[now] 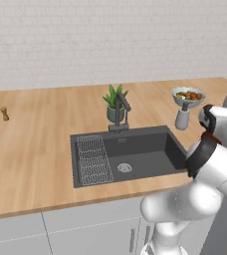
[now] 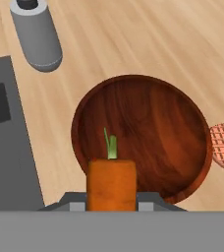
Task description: Pick the carrot from the sink and place it in the bowl. Then pick the bowl and place it in the microwave. Then close the microwave door and press the start button.
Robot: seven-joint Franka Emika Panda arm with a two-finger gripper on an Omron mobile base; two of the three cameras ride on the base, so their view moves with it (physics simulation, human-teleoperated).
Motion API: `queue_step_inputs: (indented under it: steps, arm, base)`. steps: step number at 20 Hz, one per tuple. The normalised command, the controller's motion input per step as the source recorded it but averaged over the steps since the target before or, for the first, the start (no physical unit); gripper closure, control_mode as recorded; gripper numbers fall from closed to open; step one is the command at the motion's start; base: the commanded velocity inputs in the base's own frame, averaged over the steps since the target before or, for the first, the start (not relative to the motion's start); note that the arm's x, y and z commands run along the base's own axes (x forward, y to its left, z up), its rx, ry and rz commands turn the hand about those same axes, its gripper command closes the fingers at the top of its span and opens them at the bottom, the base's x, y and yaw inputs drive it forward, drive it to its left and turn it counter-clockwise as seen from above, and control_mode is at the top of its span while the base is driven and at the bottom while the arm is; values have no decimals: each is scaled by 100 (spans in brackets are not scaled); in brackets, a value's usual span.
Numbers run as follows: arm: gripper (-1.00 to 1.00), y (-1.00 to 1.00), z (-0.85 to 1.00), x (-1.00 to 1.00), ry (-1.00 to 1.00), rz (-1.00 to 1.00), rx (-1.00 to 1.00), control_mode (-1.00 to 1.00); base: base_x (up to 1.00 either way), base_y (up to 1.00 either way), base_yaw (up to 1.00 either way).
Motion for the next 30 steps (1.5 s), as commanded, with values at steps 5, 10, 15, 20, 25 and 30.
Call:
queue_step_inputs:
  steps: [5,10,15,20,25,30]
  arm:
    - [100,-36,-12,0,0,0,0,-100]
    - [100,-12,-34,0,0,0,0,-100]
    - [100,-25,-36,21,0,0,0,-100]
    - [100,-34,-21,21,0,0,2,-100]
    - [100,-33,-17,16,0,0,3,-100]
    - [100,-17,-18,12,2,0,1,-100]
  base:
    - [0,0,0]
    - [0,0,0]
    - [0,0,0]
    - [0,0,0]
    - [0,0,0]
    - [0,0,0]
